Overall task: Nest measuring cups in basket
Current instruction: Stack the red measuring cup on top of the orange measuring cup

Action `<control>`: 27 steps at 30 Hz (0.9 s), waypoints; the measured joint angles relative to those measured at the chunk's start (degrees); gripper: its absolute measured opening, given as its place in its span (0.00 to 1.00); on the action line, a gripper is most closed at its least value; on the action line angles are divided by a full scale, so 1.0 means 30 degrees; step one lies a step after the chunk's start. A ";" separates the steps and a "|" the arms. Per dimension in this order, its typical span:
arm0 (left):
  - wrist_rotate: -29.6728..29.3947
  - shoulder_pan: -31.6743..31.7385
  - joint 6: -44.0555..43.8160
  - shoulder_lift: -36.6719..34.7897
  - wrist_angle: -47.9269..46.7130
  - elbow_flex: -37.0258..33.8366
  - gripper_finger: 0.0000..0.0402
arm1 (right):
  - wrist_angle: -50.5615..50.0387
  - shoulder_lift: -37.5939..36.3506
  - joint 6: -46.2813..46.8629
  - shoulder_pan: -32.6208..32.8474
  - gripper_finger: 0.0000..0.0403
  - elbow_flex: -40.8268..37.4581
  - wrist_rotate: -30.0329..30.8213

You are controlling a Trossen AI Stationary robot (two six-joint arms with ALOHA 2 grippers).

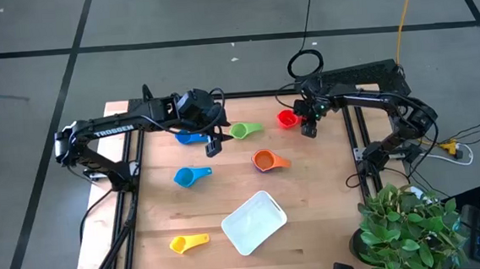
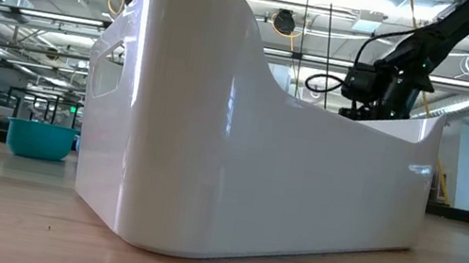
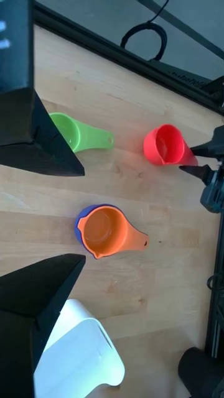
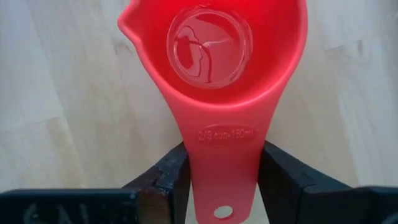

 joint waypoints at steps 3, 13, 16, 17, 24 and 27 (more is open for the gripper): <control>-0.0007 0.0036 0.0000 0.0000 0.0000 0.0000 0.54 | -0.0015 -0.0610 0.0234 0.0021 0.33 0.0000 -0.0722; -0.0833 0.1036 0.0320 -0.0181 -0.0863 0.0000 0.54 | -0.0102 -0.3166 0.1777 0.2515 0.34 0.0001 -0.0790; -0.0845 0.1649 0.0334 -0.0567 -0.1456 0.0001 0.54 | -0.0244 -0.3683 0.2763 0.3950 0.35 0.0201 -0.0773; -0.0852 0.1870 0.0328 -0.0677 -0.1654 0.0008 0.54 | -0.0296 -0.3779 0.3154 0.4446 0.35 0.0337 -0.0773; -0.0840 0.2947 -0.0243 -0.1590 -0.2061 -0.1156 0.54 | -0.0385 -0.3772 0.4941 0.7713 0.35 0.1423 -0.0686; -0.0854 0.3008 -0.1085 -0.2527 -0.0394 -0.3245 0.54 | -0.0455 -0.3769 0.5828 0.8684 0.35 0.1472 -0.0685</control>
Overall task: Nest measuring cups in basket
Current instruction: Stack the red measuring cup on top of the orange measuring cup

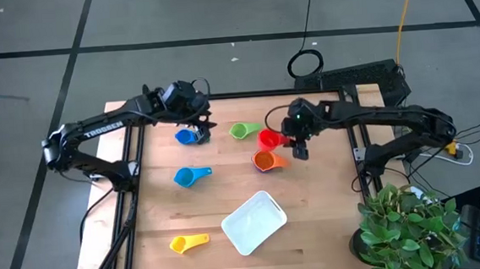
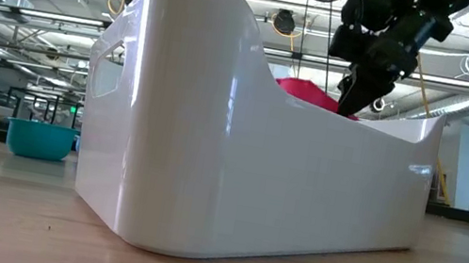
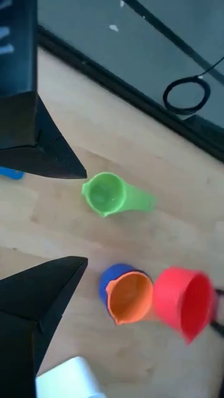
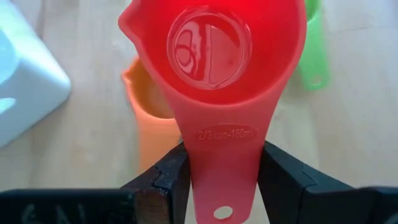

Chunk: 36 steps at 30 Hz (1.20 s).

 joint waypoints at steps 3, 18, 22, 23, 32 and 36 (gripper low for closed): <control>0.0045 0.0053 -0.1097 -0.1573 0.1751 -0.2378 0.54 | -0.0016 0.0133 0.0532 0.0827 0.35 0.0000 0.0095; 0.0024 -0.0115 -0.3876 -0.5290 0.4744 -0.6467 0.54 | 0.0493 0.2999 0.2646 0.2551 0.35 -0.0007 0.1570; 0.0017 -0.0115 -0.3876 -0.5158 0.4738 -0.6463 0.54 | 0.0542 0.3331 0.2653 0.2828 0.35 0.0000 0.1569; 0.0017 -0.0115 -0.3876 -0.5148 0.4699 -0.6467 0.54 | 0.0528 0.3333 0.2653 0.2892 0.35 -0.0007 0.1566; -0.0005 -0.0115 -0.3818 -0.5159 0.4728 -0.6460 0.54 | 0.0469 0.3326 0.2342 0.2929 0.40 -0.0007 0.0557; -0.0013 -0.0115 -0.3818 -0.5159 0.4728 -0.6460 0.54 | 0.0469 0.3326 0.2269 0.2929 0.45 -0.0007 0.0549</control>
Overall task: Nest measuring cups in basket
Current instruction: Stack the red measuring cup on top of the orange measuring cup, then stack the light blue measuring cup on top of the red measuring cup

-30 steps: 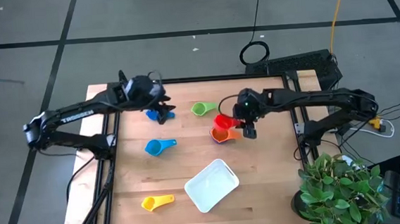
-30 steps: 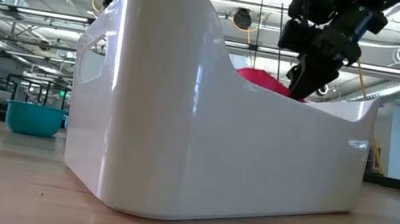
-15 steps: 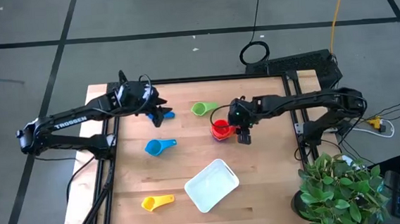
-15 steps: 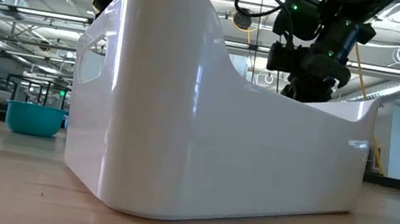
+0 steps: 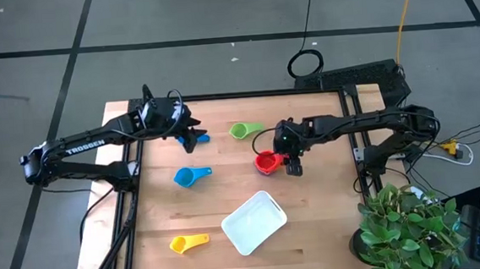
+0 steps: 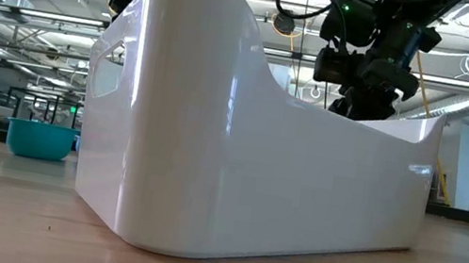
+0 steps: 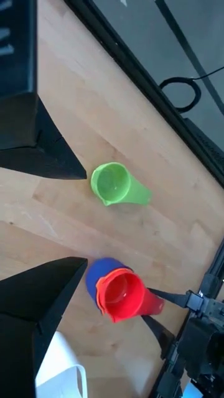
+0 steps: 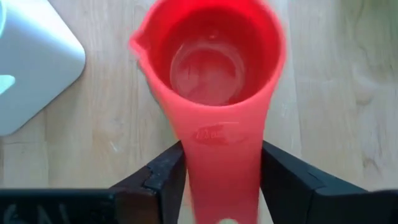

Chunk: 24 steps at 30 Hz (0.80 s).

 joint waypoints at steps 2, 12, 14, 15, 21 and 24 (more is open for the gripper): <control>0.0000 0.0000 0.0000 0.0000 -0.0007 0.0000 0.54 | 0.0047 0.0000 -0.0002 0.0000 0.47 0.0000 0.0014; -0.0007 0.0000 -0.0015 0.0000 -0.0187 0.0004 0.54 | 0.0002 -0.0270 -0.0409 0.0000 0.54 0.0000 -0.0014; -0.0007 0.0000 -0.0033 0.0000 -0.0692 0.0022 0.54 | 0.0060 -0.0723 -0.0571 0.0000 0.55 0.0000 -0.0024; -0.0007 0.0000 -0.0068 0.0000 -0.1049 0.0024 0.54 | 0.0046 -0.1038 -0.0634 -0.0004 0.56 -0.0003 -0.0016; -0.0218 -0.0118 -0.0423 0.0542 -0.5316 0.1192 0.54 | 0.0814 -0.3491 -0.1427 -0.0138 0.56 -0.0007 -0.0031; -0.0485 -0.0335 -0.0412 0.1118 -0.7367 0.1983 0.54 | 0.1864 -0.4423 -0.1794 -0.0138 0.54 -0.0007 -0.0024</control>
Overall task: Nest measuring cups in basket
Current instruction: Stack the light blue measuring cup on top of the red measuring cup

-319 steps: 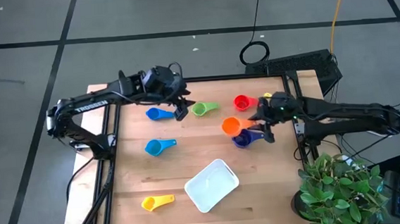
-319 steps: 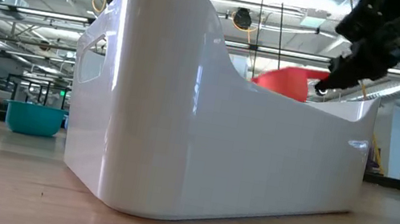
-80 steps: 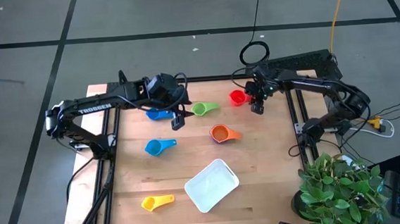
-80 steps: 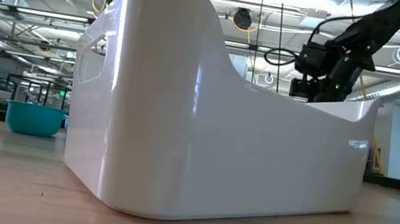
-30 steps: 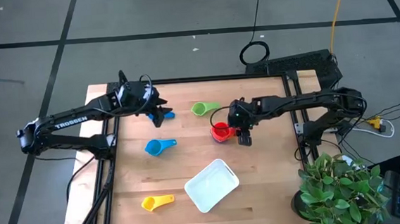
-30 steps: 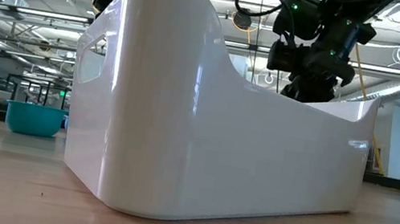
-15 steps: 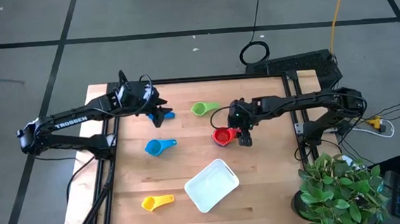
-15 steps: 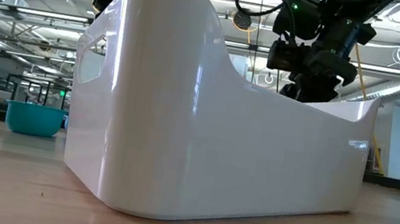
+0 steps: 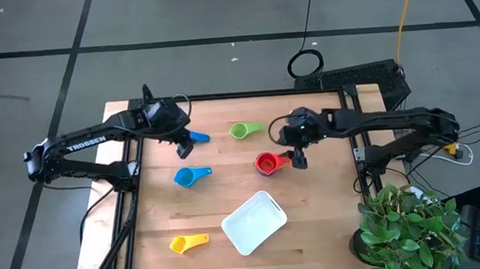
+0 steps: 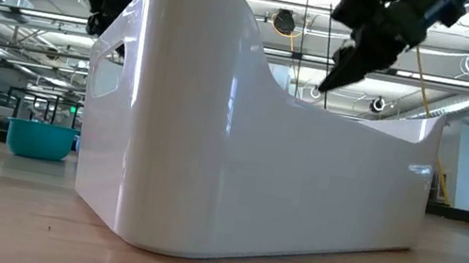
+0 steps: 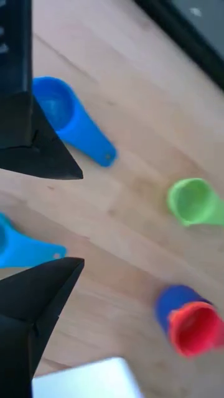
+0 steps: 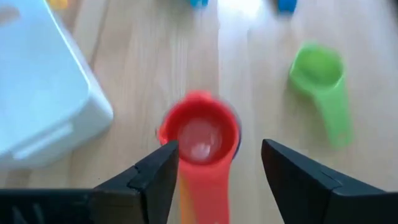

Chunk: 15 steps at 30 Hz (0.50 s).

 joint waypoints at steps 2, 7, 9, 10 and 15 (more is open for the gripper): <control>-0.0164 -0.0221 -0.0034 0.0388 -0.1405 0.0277 0.54 | 0.0527 -0.0465 -0.0049 0.0000 0.54 0.0000 0.0007; -0.0598 -0.0895 -0.0821 0.1813 -0.4408 0.0076 0.54 | 0.0742 -0.1161 -0.0411 -0.0007 0.53 0.0000 0.0007; -0.0680 -0.1173 -0.0886 0.2456 -0.5096 -0.0089 0.54 | 0.0824 -0.1407 -0.0490 -0.0007 0.53 -0.0089 0.0007; -0.0681 -0.1335 -0.0900 0.2762 -0.5274 -0.0133 0.54 | 0.1044 -0.1552 -0.0504 -0.0007 0.53 -0.0282 -0.0013; -0.0964 -0.1832 -0.0863 0.3665 -0.5140 -0.0541 0.54 | 0.3208 -0.2650 -0.0288 -0.0081 0.53 -0.2157 -0.0040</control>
